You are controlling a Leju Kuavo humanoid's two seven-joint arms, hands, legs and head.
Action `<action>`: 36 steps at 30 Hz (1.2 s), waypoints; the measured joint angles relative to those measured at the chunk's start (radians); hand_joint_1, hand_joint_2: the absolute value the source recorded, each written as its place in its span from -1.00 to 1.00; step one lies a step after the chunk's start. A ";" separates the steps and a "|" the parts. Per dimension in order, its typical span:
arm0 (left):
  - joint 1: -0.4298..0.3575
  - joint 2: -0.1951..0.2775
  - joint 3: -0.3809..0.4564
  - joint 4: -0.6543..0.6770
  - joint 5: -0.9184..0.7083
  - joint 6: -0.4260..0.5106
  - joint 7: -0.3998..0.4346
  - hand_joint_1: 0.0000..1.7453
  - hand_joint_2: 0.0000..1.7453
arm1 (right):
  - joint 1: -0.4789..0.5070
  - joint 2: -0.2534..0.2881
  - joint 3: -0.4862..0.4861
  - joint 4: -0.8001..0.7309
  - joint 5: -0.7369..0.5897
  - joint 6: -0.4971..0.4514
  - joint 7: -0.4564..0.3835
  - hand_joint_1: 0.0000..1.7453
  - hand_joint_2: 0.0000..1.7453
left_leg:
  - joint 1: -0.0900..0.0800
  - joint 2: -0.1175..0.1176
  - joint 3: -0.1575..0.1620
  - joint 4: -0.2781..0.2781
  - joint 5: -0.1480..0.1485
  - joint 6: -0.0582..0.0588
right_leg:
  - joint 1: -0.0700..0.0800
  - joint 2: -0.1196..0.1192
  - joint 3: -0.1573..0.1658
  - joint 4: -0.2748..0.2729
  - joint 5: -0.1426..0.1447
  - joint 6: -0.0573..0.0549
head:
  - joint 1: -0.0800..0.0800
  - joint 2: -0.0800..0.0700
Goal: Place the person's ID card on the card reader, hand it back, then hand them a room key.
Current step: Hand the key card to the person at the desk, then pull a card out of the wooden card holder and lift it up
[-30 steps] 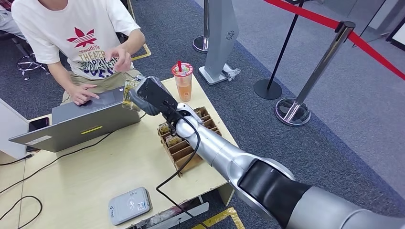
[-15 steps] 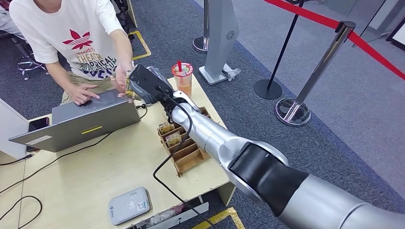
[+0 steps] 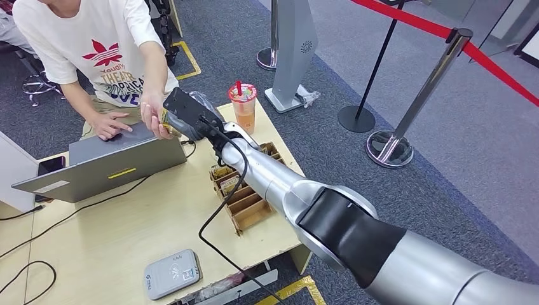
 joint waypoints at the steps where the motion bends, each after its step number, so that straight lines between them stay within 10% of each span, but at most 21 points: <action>1: 0.000 0.000 0.000 0.000 0.000 0.000 0.000 -1.00 -1.00 | 0.000 0.002 0.000 0.004 0.003 -0.001 0.000 -1.00 1.00 | 0.000 0.000 0.000 0.000 0.000 0.000 | 0.000 0.000 0.000 0.000 0.000 0.000 | 0.000 0.000; 19: 0.002 0.000 0.021 0.000 -0.004 0.003 -0.003 -1.00 -1.00 | 0.011 0.005 0.002 -0.014 0.094 -0.063 -0.041 -1.00 1.00 | 0.000 0.000 0.000 0.000 0.000 0.000 | 0.000 0.000 0.000 0.000 0.000 0.000 | 0.000 0.000; 36: 0.003 0.000 0.029 0.000 -0.008 -0.009 -0.021 -1.00 -1.00 | 0.233 -0.084 0.027 -0.487 0.374 -0.189 -0.017 -1.00 1.00 | 0.000 0.000 0.000 0.000 0.000 0.000 | 0.000 0.000 -0.001 0.000 0.000 0.000 | 0.000 0.000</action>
